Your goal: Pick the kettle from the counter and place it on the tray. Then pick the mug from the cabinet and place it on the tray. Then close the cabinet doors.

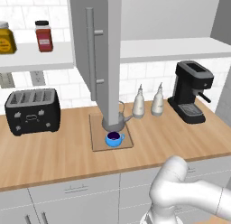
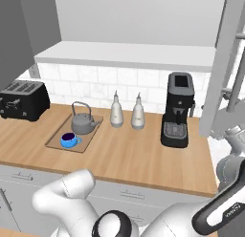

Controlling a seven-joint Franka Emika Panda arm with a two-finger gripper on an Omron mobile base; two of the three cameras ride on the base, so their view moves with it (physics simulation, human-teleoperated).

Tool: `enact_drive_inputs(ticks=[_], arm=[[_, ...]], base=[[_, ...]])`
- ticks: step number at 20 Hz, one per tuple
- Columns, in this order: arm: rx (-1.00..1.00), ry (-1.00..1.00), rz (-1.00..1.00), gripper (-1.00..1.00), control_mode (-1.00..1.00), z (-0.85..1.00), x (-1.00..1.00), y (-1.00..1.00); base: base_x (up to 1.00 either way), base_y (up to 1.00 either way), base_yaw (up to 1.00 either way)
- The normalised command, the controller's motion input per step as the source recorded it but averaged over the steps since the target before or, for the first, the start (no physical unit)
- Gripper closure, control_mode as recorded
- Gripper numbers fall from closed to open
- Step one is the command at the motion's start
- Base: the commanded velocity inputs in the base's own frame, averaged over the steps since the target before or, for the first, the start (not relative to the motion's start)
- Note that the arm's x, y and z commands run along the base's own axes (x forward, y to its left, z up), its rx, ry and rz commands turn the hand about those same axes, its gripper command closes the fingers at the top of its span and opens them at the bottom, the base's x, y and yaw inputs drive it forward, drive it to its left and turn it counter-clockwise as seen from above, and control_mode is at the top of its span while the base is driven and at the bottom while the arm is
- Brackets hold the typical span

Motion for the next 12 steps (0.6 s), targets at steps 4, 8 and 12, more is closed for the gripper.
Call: enact_drive_inputs(ticks=[4, 8, 12], arm=[[-0.21, 0.06, 0.00, -1.00, -1.00, 0.24, 0.31, 0.58], [-0.19, 0.14, 0.00, -1.00, -1.00, 0.09, 0.41, 0.64], [-0.19, 0.20, 0.00, -1.00, -1.00, 0.00, 0.47, 0.71]], base=[[0.00, 0.00, 0.00], [0.00, 0.00, 0.00], [0.00, 0.00, 0.00]])
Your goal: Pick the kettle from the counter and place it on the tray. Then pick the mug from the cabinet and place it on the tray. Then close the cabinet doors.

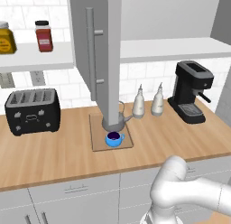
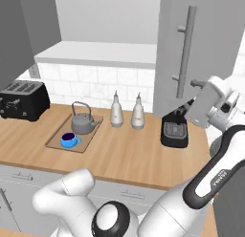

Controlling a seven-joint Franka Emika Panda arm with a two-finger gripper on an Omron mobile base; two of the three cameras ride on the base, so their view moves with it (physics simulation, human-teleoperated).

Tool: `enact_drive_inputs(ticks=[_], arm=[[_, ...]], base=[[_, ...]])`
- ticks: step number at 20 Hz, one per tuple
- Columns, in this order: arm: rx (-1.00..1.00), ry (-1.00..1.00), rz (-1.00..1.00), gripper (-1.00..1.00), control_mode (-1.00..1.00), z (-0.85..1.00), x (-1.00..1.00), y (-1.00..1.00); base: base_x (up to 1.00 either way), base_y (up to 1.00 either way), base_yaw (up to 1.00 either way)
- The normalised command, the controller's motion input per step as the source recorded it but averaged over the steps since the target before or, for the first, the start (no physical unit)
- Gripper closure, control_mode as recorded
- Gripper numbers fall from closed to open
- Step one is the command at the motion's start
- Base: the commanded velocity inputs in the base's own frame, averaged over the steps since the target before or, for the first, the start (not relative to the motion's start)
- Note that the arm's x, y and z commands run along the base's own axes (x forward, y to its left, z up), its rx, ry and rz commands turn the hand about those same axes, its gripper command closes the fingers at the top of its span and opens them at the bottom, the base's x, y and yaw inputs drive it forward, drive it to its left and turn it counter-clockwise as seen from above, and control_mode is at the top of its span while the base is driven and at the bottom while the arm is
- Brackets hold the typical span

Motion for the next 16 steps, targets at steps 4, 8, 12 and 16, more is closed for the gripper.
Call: enact_drive_inputs(ticks=[4, 8, 12, 16], arm=[[-0.19, 0.27, 0.00, -1.00, -1.00, 0.00, 0.60, 0.68], [-0.13, 0.23, -0.06, -1.00, -1.00, 0.00, 0.76, 0.56], [-0.07, 0.12, -0.14, -1.00, -1.00, 0.00, 0.86, 0.47], [-0.06, 0.05, -0.19, -1.00, -1.00, -0.08, 0.90, 0.42]], base=[[0.00, 0.00, 0.00], [0.00, 0.00, 0.00], [0.00, 0.00, 0.00], [0.00, 0.00, 0.00]])
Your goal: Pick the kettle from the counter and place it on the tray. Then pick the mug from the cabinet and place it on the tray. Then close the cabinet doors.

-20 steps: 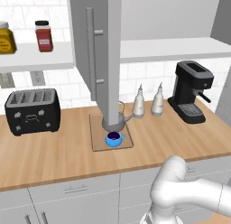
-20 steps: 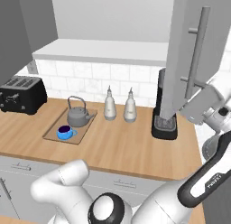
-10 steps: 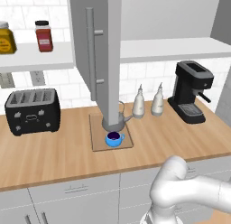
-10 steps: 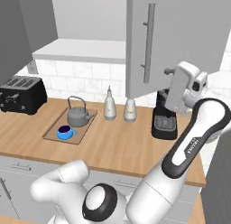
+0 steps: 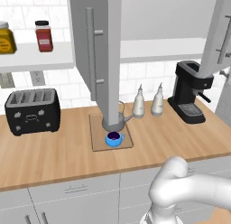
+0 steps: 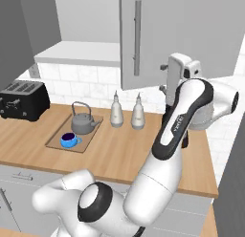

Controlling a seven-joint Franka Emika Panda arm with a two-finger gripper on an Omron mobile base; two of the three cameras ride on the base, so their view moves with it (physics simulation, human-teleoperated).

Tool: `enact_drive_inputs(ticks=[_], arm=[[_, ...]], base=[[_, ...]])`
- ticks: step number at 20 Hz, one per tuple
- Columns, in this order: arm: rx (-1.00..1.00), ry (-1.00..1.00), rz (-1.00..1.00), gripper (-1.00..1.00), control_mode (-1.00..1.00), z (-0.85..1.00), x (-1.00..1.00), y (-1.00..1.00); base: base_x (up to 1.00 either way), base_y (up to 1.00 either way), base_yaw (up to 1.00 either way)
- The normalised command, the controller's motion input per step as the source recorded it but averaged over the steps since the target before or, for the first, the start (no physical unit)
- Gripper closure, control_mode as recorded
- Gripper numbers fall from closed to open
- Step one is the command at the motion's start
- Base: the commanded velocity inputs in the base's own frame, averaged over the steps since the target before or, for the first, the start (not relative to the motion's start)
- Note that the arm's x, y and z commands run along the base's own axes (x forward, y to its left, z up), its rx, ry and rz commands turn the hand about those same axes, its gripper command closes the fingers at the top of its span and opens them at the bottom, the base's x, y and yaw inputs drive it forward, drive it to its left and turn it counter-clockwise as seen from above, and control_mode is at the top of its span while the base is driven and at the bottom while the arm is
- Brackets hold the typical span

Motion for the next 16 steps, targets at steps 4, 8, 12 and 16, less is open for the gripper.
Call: enact_drive_inputs(ticks=[4, 8, 12, 16], arm=[[-0.07, 0.03, -0.21, -1.00, -1.00, -0.16, 0.90, 0.42], [-0.07, 0.05, -0.21, -1.00, -1.00, -0.14, 0.89, 0.42], [-0.08, 0.07, -0.21, -1.00, -1.00, -0.17, 0.87, 0.42], [-0.09, 0.06, -0.20, -1.00, -1.00, -0.22, 0.84, 0.39]], base=[[0.00, 0.00, 0.00], [0.00, 0.00, 0.00], [0.00, 0.00, 0.00], [0.00, 0.00, 0.00]])
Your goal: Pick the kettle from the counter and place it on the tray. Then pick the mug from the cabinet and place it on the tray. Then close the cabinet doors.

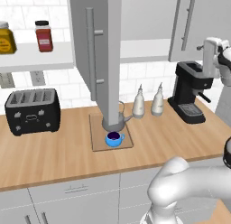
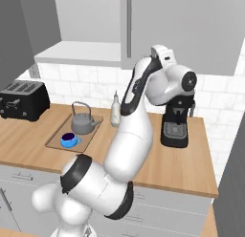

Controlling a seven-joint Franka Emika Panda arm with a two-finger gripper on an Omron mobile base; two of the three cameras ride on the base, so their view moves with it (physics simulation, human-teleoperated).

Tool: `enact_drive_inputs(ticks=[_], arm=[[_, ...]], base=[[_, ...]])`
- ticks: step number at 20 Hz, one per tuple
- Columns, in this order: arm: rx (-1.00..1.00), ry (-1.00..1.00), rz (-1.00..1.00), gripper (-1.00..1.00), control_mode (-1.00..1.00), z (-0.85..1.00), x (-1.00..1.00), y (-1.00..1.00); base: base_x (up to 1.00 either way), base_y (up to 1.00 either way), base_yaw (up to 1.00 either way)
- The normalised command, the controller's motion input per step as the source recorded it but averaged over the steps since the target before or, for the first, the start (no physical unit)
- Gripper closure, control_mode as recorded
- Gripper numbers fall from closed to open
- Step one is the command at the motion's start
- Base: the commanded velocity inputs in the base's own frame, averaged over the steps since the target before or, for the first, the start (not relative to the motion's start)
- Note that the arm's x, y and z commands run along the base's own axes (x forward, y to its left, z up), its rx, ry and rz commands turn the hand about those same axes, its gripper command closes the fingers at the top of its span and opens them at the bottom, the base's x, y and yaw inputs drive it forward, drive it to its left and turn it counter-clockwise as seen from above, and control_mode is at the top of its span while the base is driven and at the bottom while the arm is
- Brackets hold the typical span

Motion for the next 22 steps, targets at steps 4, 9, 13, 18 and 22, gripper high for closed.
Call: enact_drive_inputs(ticks=[4, 9, 13, 18, 22], arm=[[-0.08, 0.07, -0.19, -1.00, -1.00, -0.33, 0.76, 0.31], [-0.09, 0.11, -0.19, -1.00, -1.00, -0.46, 0.75, 0.27], [-0.16, 0.16, -0.20, -1.00, -1.00, -0.84, 0.52, 0.20], [-0.14, 0.18, -0.12, -1.00, -1.00, -0.90, 0.06, 0.08], [-0.05, 0.19, -0.04, -1.00, -1.00, -0.27, -0.32, 0.01]], base=[[0.00, 0.00, 0.00], [0.00, 0.00, 0.00], [0.00, 0.00, 0.00], [0.00, 0.00, 0.00], [0.00, 0.00, 0.00]])
